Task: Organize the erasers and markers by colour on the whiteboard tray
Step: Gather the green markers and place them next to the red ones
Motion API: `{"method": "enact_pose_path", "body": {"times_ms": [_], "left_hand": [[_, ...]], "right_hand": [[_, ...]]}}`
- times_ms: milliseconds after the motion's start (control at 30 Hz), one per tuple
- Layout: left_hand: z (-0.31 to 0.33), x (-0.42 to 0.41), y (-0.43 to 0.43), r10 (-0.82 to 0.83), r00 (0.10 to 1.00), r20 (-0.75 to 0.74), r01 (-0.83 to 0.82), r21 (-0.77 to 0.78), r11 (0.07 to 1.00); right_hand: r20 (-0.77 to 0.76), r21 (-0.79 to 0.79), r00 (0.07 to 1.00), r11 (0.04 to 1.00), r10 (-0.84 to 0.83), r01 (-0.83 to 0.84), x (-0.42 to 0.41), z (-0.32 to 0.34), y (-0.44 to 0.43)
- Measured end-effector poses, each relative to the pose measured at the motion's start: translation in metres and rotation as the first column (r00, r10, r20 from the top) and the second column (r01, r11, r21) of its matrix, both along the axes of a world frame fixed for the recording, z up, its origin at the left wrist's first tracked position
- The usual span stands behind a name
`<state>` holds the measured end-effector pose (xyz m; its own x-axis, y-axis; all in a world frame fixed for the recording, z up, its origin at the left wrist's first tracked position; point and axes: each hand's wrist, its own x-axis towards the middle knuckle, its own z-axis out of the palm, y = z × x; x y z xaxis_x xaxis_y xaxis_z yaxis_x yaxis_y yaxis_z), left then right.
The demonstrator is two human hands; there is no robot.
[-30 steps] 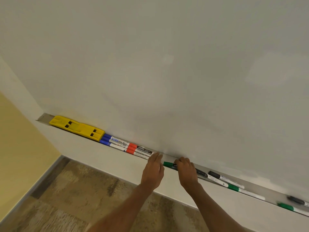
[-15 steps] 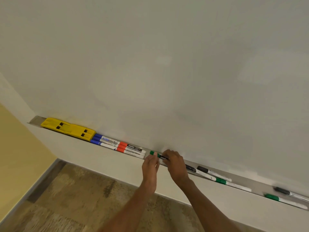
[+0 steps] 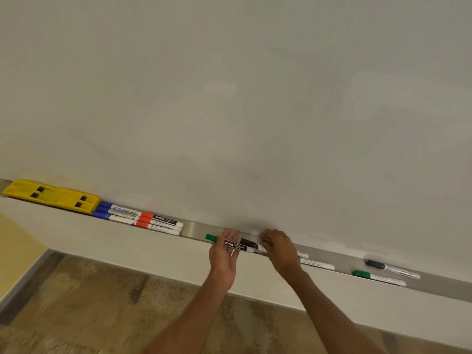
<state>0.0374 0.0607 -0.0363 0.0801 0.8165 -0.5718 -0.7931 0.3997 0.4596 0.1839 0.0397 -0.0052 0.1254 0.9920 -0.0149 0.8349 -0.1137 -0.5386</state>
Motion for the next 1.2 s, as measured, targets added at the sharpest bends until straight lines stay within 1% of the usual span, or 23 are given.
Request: {"method": "enact_pose_path", "body": {"times_ms": [100, 200, 333, 400, 567, 667, 867, 933, 1000, 1100, 1200], "left_hand": [[-0.005, 0.016, -0.007, -0.031, 0.999, 0.04, 0.032, -0.024, 0.999], [-0.005, 0.034, -0.014, -0.057, 0.996, 0.066, 0.06, -0.044, 0.997], [-0.005, 0.051, -0.021, -0.082, 0.993, 0.086, 0.087, -0.059, 0.994], [-0.003, 0.058, -0.024, -0.093, 0.992, 0.085, 0.098, -0.06, 0.993], [0.0, 0.071, -0.028, -0.112, 0.991, 0.073, 0.117, -0.068, 0.991], [0.002, 0.077, -0.03, -0.116, 0.991, 0.067, 0.121, -0.072, 0.99], [-0.003, 0.087, -0.037, -0.139, 0.988, 0.06, 0.143, -0.065, 0.988], [-0.004, 0.092, -0.04, -0.15, 0.988, 0.041, 0.152, -0.056, 0.987], [-0.004, 0.099, -0.043, -0.175, 0.984, 0.022, 0.176, -0.041, 0.984], [-0.002, 0.115, -0.049, -0.226, 0.974, 0.007, 0.226, -0.025, 0.974], [0.002, 0.134, -0.056, -0.289, 0.957, -0.017, 0.289, -0.014, 0.957]], "right_hand": [[0.182, -0.082, 0.981, 0.994, -0.06, 0.076, 0.037, -0.006, -0.014], [0.293, -0.14, 0.951, 0.98, -0.097, 0.143, 0.066, -0.011, -0.026], [0.299, -0.26, 0.948, 0.946, -0.112, 0.194, 0.092, -0.016, -0.037], [0.31, -0.294, 0.946, 0.936, -0.099, 0.194, 0.098, -0.019, -0.043], [0.405, -0.269, 0.912, 0.946, -0.061, 0.183, 0.109, -0.023, -0.053], [0.409, -0.241, 0.91, 0.955, -0.061, 0.172, 0.113, -0.022, -0.054], [0.394, -0.166, 0.91, 0.964, -0.128, 0.208, 0.122, -0.02, -0.059], [0.358, -0.121, 0.922, 0.971, -0.15, 0.205, 0.125, -0.02, -0.062], [0.279, -0.071, 0.944, 0.976, -0.178, 0.205, 0.127, -0.018, -0.063], [0.104, -0.028, 0.974, 0.978, -0.202, 0.206, 0.128, -0.009, -0.061], [-0.053, -0.008, 0.987, 0.988, -0.152, 0.151, 0.122, 0.004, -0.06]]}}
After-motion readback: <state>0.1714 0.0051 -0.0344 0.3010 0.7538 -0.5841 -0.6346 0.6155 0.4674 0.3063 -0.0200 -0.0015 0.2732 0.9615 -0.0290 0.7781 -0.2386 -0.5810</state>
